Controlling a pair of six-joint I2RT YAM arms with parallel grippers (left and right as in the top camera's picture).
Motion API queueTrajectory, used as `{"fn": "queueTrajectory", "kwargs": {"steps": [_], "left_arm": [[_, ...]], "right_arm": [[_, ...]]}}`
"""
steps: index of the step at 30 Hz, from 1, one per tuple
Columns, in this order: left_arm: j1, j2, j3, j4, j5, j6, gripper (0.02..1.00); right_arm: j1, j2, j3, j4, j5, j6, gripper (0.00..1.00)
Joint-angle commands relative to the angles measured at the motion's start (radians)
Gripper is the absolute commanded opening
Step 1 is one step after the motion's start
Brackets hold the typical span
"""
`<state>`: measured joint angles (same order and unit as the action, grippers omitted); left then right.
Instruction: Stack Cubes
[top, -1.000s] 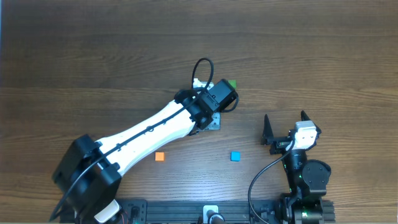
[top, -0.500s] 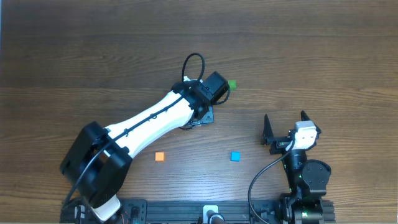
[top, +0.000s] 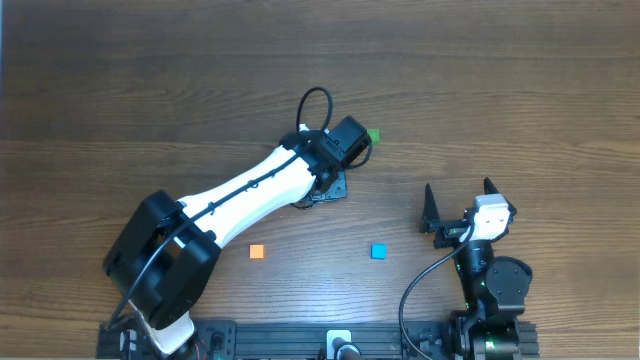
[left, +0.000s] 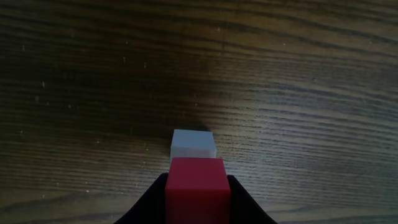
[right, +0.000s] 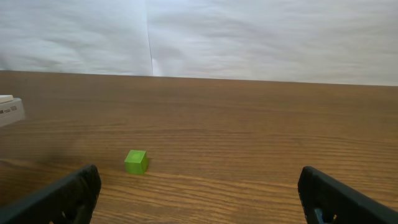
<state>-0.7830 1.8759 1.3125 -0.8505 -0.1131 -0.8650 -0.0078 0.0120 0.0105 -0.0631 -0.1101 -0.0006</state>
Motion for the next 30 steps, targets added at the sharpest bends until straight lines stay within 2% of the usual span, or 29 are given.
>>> {"fn": "queueTrajectory", "kwargs": {"steps": [1,30], "left_arm": [[0.0,0.019,-0.006,0.002,0.005,-0.01,0.04],[0.001,0.043,-0.006,0.002,0.003,-0.007,0.042]], "right_arm": [[-0.006,-0.006,-0.005,-0.004,0.003,-0.005,0.991],[-0.006,-0.006,-0.005,-0.004,0.003,-0.005,0.991]]}}
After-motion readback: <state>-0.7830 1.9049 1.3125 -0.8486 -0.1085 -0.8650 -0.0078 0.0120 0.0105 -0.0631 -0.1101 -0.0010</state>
